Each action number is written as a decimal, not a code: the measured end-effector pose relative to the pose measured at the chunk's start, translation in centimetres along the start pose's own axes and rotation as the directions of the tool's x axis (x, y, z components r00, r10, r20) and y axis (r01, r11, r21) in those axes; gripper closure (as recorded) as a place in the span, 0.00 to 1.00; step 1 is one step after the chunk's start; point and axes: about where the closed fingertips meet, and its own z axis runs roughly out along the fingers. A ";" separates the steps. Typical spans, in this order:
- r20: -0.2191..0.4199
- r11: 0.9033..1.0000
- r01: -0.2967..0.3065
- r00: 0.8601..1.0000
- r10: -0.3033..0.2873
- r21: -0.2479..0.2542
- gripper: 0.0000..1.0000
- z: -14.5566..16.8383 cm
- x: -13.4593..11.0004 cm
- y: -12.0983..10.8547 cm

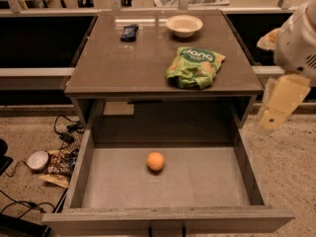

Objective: Pick orange from top drawer and place on counter

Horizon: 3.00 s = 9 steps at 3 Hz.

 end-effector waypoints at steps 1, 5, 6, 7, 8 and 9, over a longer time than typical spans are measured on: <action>0.111 1.000 0.012 0.994 -0.011 -0.012 0.00 4.0 -2.2 1.8; 0.289 0.998 0.015 0.957 0.002 -0.057 0.00 12.0 -5.6 6.9; 0.277 0.993 0.052 0.961 -0.021 -0.105 0.00 16.4 -8.1 9.4; 0.274 0.986 0.056 0.962 -0.012 -0.155 0.00 21.5 -10.1 11.5; 0.286 0.978 0.027 0.958 0.033 -0.205 0.00 26.6 -11.5 12.6; 0.295 0.971 0.002 0.953 0.070 -0.240 0.00 30.2 -12.1 12.9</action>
Offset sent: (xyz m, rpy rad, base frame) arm -0.0034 0.0938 -0.1085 0.3218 -0.0564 0.1113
